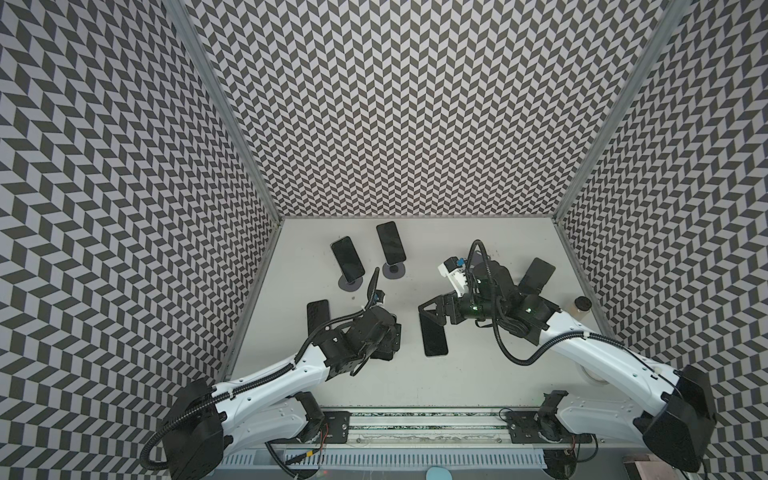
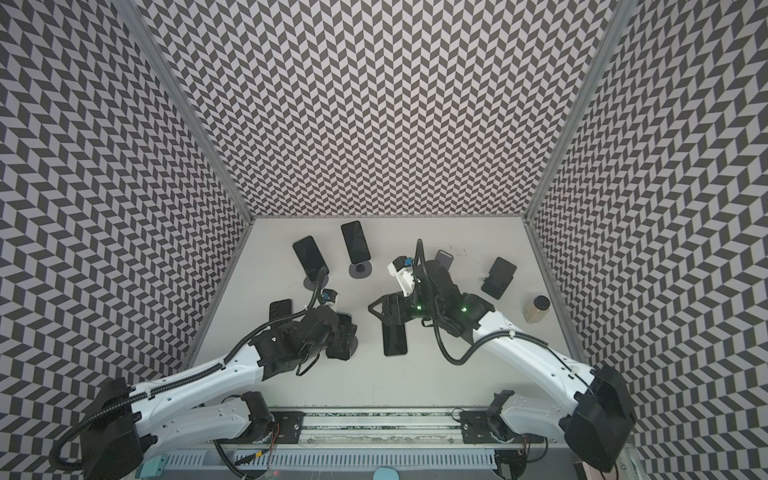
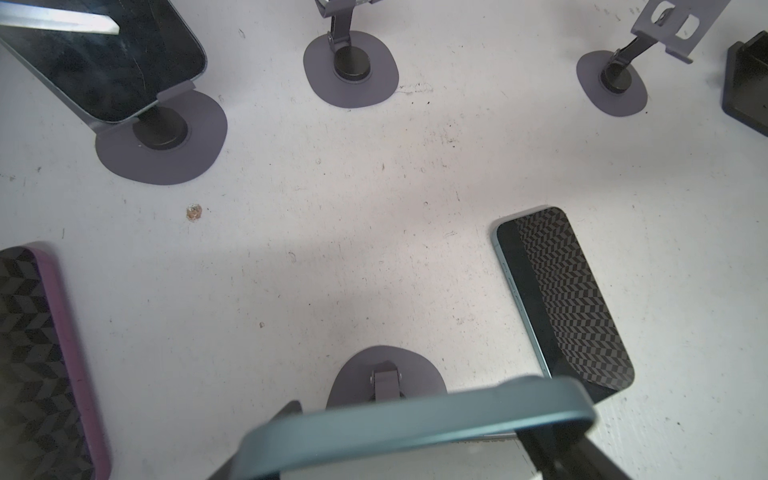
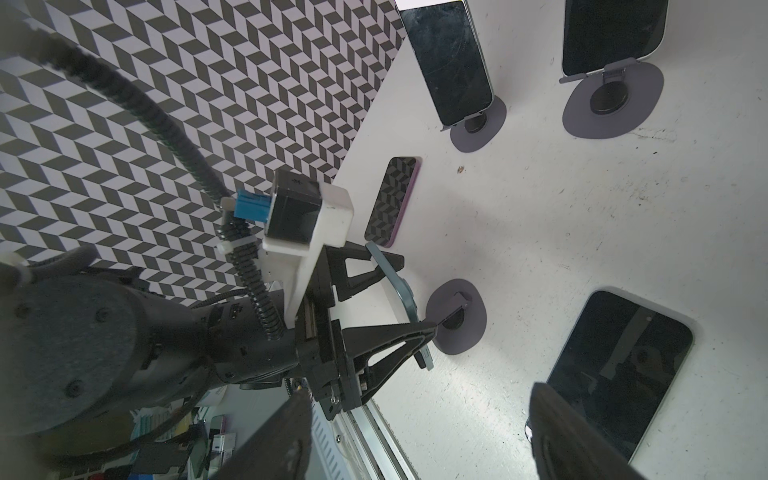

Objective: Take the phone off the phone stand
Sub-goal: 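Close the left gripper on the top edge of the teal-edged phone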

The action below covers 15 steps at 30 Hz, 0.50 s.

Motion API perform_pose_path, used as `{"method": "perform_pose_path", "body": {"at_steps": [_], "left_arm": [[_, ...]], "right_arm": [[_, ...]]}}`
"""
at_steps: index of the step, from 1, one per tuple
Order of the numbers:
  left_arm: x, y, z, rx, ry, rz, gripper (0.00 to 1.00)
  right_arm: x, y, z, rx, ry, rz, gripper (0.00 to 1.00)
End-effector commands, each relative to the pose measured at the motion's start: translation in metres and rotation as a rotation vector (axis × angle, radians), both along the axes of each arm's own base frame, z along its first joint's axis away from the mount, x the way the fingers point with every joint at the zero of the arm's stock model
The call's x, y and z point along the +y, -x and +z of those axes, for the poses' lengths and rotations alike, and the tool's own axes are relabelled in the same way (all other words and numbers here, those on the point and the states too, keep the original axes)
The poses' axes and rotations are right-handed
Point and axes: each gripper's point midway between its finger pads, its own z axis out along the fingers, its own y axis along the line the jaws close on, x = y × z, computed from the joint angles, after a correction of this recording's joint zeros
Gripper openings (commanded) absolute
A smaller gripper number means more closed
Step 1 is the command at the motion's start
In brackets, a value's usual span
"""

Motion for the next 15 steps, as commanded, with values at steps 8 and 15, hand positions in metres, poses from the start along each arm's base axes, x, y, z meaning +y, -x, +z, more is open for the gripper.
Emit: {"method": "perform_pose_path", "body": {"at_steps": [8,15], "left_arm": [[0.0033,-0.0057,-0.0024,-0.012,0.001,0.004,0.84],[0.0024,-0.0047,-0.0063,0.0,-0.003,-0.004,0.82]], "right_arm": [[0.0044,-0.0049,0.0203,-0.053,-0.045,0.007,0.8],[0.0051,-0.0052,0.0173,-0.048,-0.042,0.009,0.8]]}}
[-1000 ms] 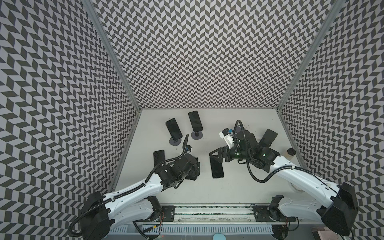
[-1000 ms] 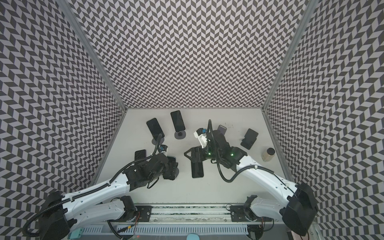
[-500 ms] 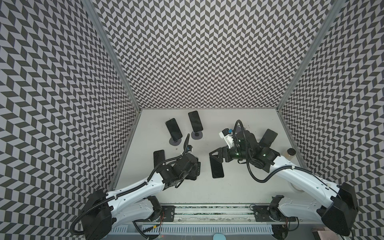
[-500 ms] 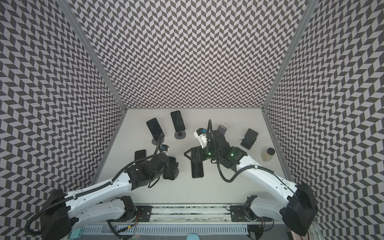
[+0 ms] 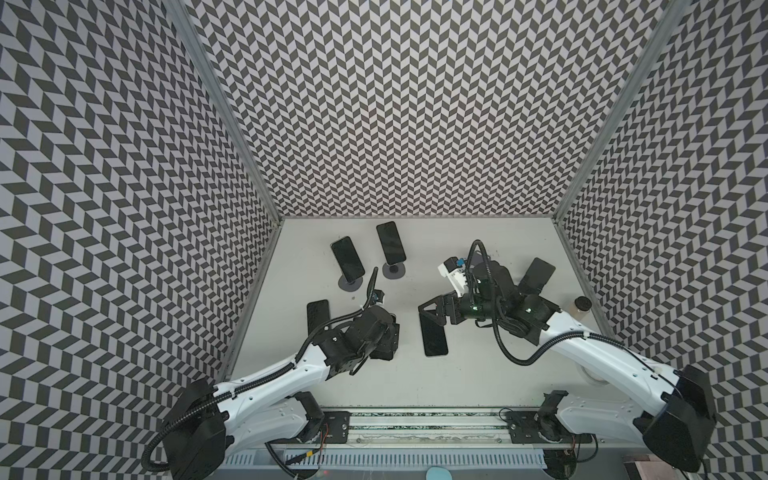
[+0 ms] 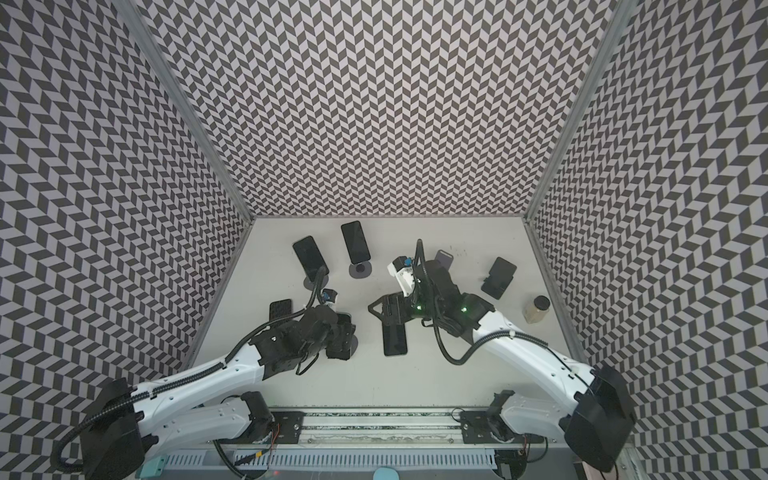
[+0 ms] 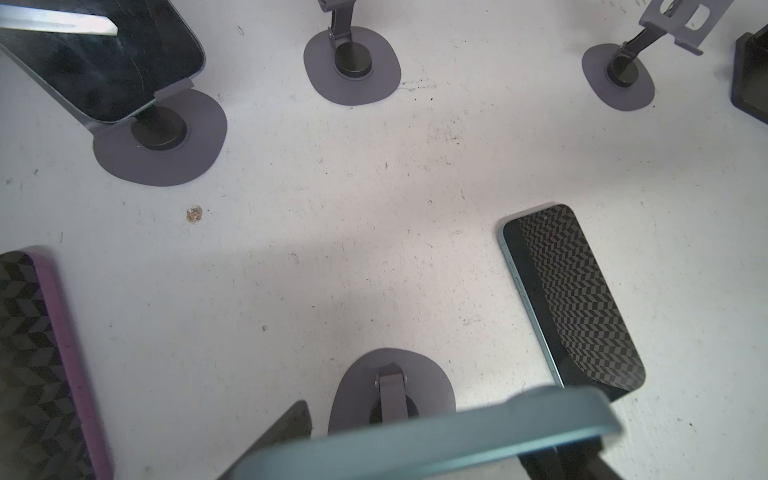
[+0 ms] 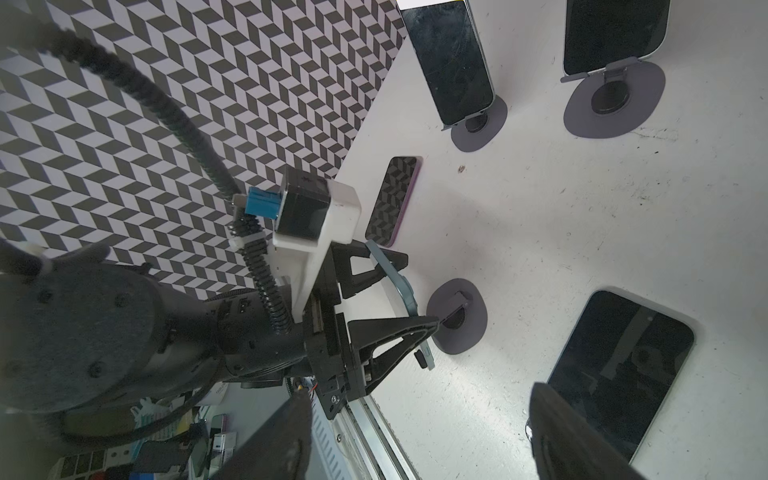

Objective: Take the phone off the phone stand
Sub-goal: 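Close the left gripper on the top edge of the teal-edged phone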

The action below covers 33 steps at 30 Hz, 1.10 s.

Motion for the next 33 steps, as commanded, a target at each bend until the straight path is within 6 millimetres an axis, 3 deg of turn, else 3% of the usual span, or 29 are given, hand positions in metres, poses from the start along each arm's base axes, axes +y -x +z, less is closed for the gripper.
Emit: {"method": "perform_pose_path", "body": {"at_steps": [1,33], "left_arm": [[0.001,-0.003,-0.002,-0.003,0.003,0.007,0.81],[0.001,0.002,0.01,-0.007,0.036,-0.002,0.7]], "right_arm": [[0.005,-0.006,0.017,-0.05,-0.04,0.007,0.8],[0.004,-0.005,0.021,-0.058,-0.05,0.003,0.8]]}}
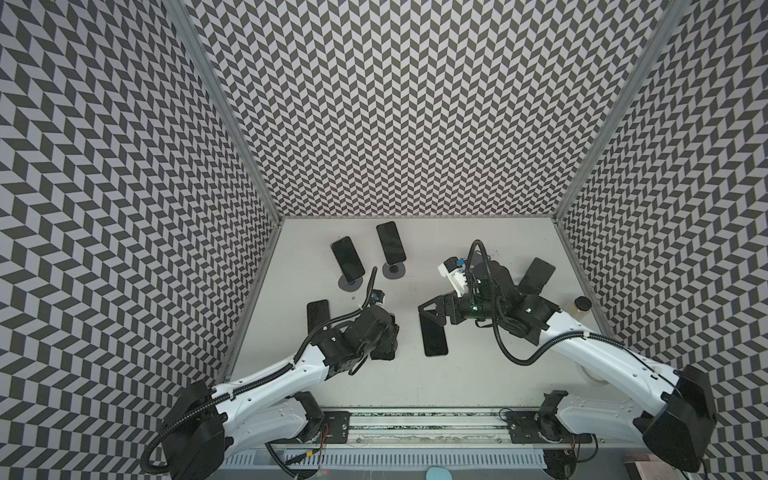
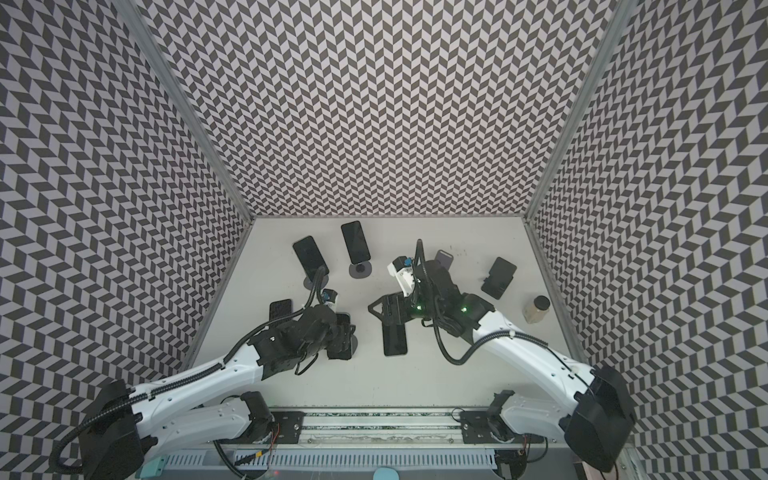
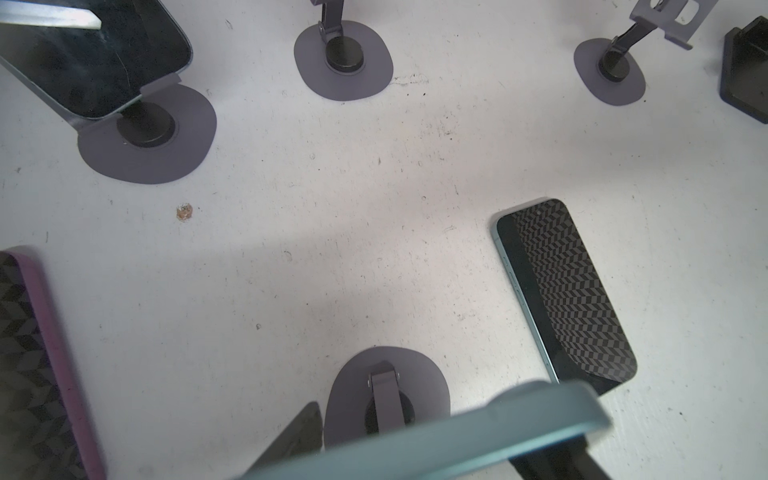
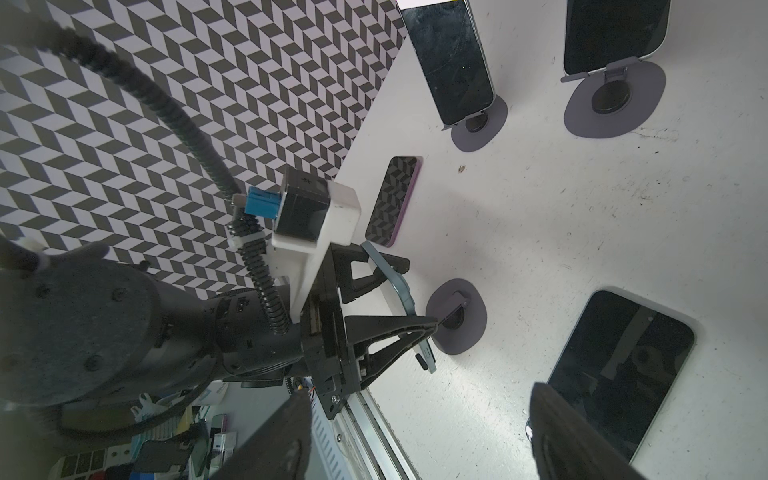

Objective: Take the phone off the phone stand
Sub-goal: 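Close the left gripper on the top edge of the teal-edged phone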

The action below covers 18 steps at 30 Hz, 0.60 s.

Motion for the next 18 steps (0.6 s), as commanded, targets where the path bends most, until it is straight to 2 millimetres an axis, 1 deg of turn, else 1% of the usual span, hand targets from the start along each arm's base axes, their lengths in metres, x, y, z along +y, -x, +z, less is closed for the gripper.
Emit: {"method": "perform_pose_path", "body": {"at_steps": [1,9,18], "left_arm": [[0.001,-0.002,0.009,-0.017,0.027,0.016,0.7],[0.004,-0.002,0.014,-0.028,0.035,0.029,0.7],[0.003,-0.003,0.02,-0.041,0.059,0.039,0.7]], "right_arm": [[0.004,-0.005,0.021,-0.056,-0.05,0.003,0.8],[0.002,-0.003,0.022,-0.057,-0.056,0.0,0.8],[0.001,-0.001,0.023,-0.055,-0.06,-0.001,0.8]]}}
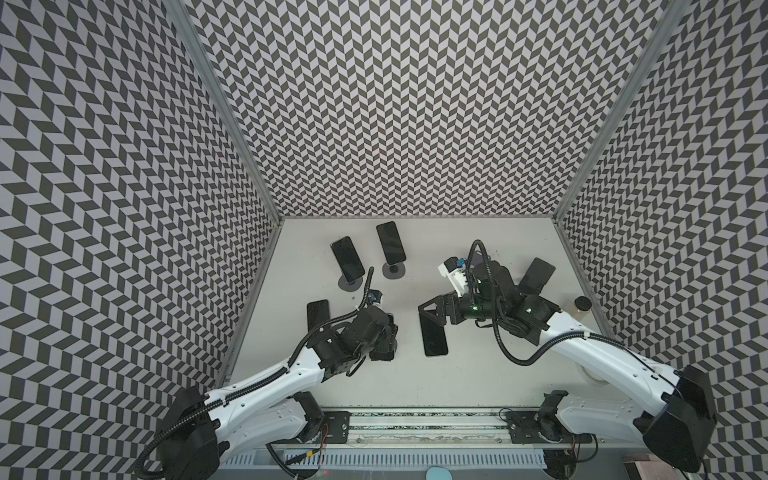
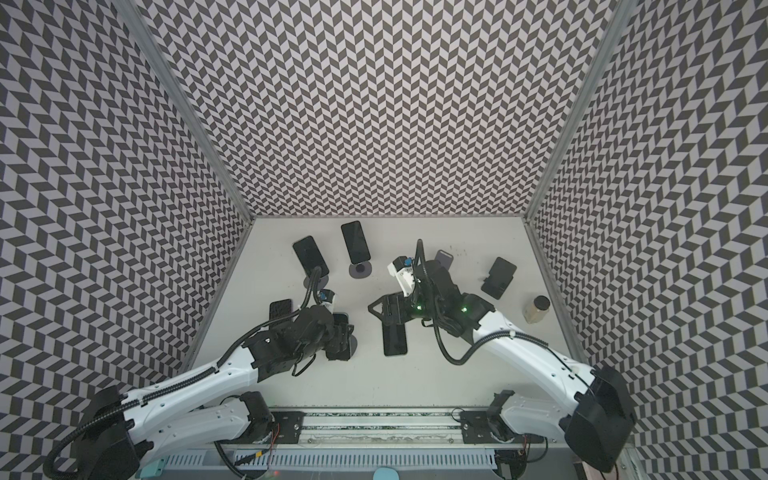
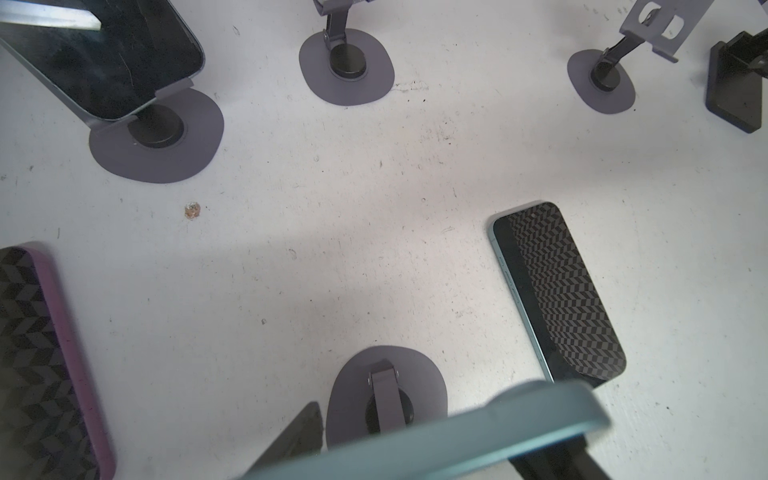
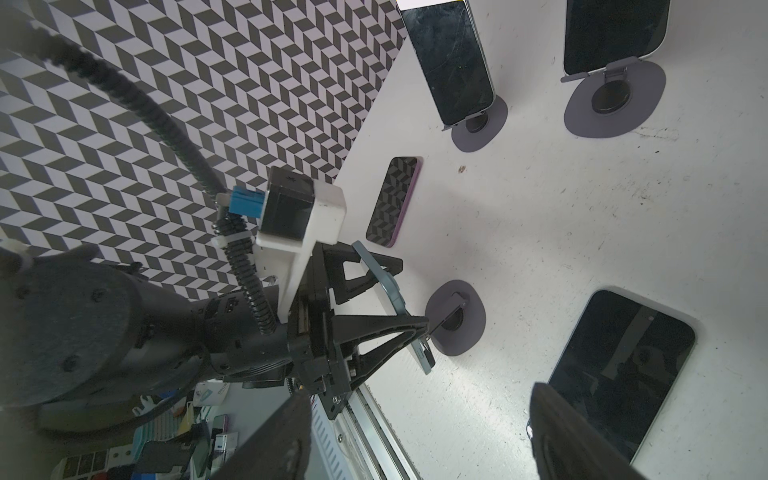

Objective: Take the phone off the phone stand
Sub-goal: 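Lift the teal-edged phone upward off its round stand with the left gripper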

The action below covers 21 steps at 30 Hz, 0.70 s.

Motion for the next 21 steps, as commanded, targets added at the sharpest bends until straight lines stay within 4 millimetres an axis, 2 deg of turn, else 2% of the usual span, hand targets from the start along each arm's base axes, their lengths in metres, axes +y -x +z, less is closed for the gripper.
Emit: {"method": "perform_pose_path", "body": {"at_steps": [1,21], "left_arm": [[0.0,-0.006,0.014,-0.036,0.04,0.033,0.7],[0.005,-0.005,0.031,-0.057,0.063,0.046,0.69]], "right_arm": [[0.001,-0.001,0.023,-0.058,-0.058,0.0,0.8],[0.0,0.0,0.026,-0.058,-0.064,0.0,0.8]]}}
